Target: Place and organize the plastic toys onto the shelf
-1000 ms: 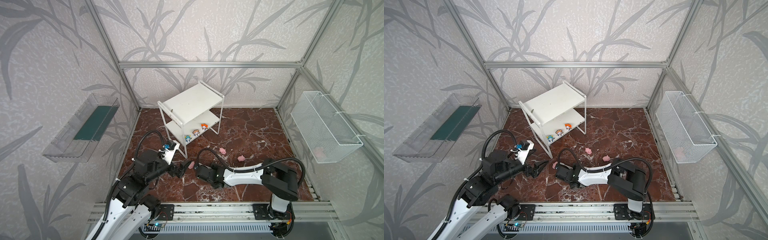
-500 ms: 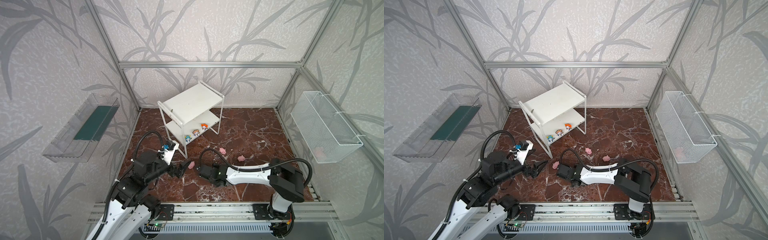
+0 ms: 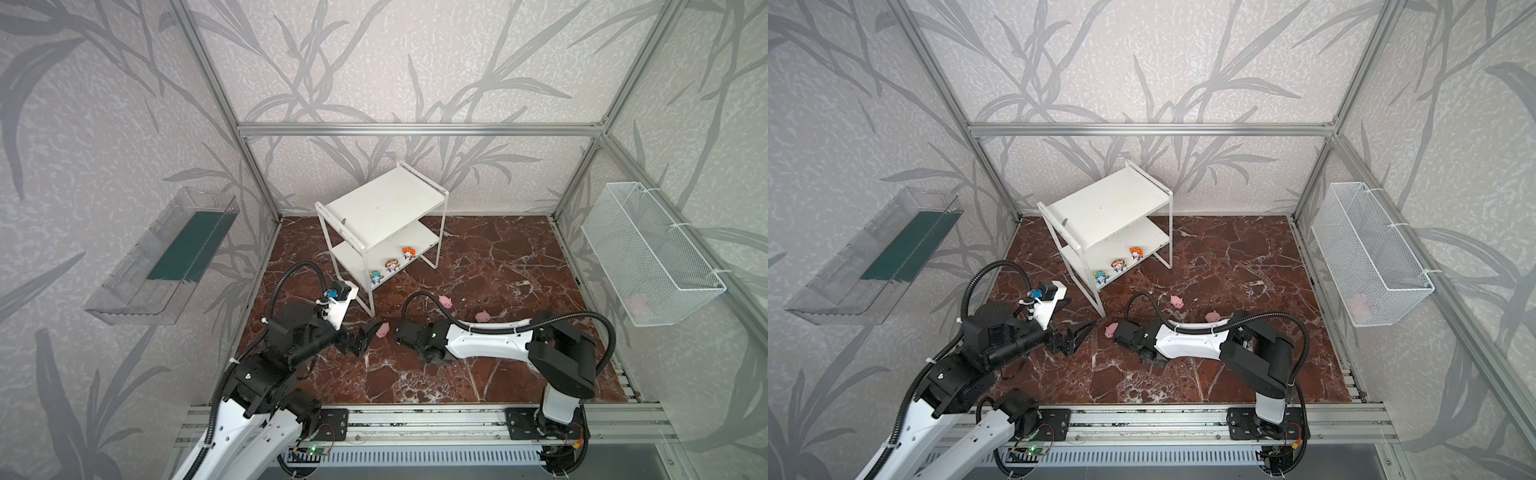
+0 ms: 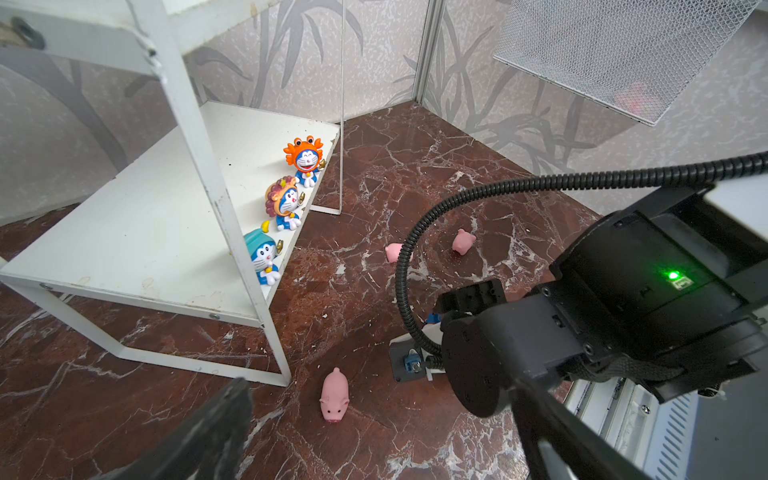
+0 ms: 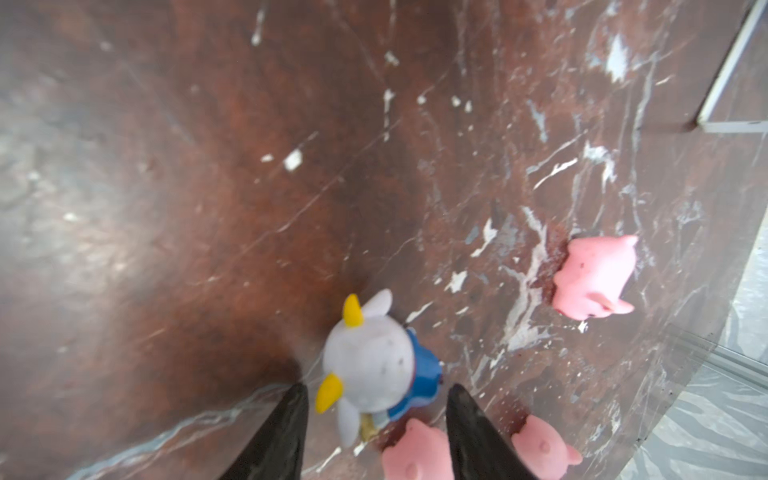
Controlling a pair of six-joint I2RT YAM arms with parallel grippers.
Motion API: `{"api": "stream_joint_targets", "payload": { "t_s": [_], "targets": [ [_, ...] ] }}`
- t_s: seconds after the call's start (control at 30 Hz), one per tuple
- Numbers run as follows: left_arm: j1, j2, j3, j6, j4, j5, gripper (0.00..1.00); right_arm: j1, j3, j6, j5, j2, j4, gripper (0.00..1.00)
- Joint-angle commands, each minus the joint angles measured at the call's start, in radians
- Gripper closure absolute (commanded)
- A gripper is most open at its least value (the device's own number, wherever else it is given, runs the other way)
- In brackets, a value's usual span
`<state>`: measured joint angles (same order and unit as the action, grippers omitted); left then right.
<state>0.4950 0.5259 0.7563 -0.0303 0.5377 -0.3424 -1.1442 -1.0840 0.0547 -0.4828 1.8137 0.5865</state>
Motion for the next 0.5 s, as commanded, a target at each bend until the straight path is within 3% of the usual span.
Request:
{"api": "stream_joint_targets", "payload": {
  "t_s": [0.0, 0.13, 0.3, 0.47],
  "targets": [
    [-0.004, -0.015, -0.009, -0.002, -0.013, 0.000, 0.01, 0.000, 0.015, 0.071, -0.043, 0.029, -0.063, 0.48],
    [-0.005, -0.017, -0.010, 0.000, -0.013, 0.003, 0.01, -0.001, 0.040, 0.147, -0.057, 0.040, -0.139, 0.53],
    [-0.005, -0.012, -0.009, 0.001, -0.013, 0.005, 0.01, 0.000, 0.055, 0.190, -0.050, 0.049, -0.173, 0.77],
    [-0.004, -0.009, -0.008, 0.001, -0.013, 0.004, 0.01, 0.007, 0.044, 0.187, -0.030, 0.026, -0.167, 0.88]
  ]
}}
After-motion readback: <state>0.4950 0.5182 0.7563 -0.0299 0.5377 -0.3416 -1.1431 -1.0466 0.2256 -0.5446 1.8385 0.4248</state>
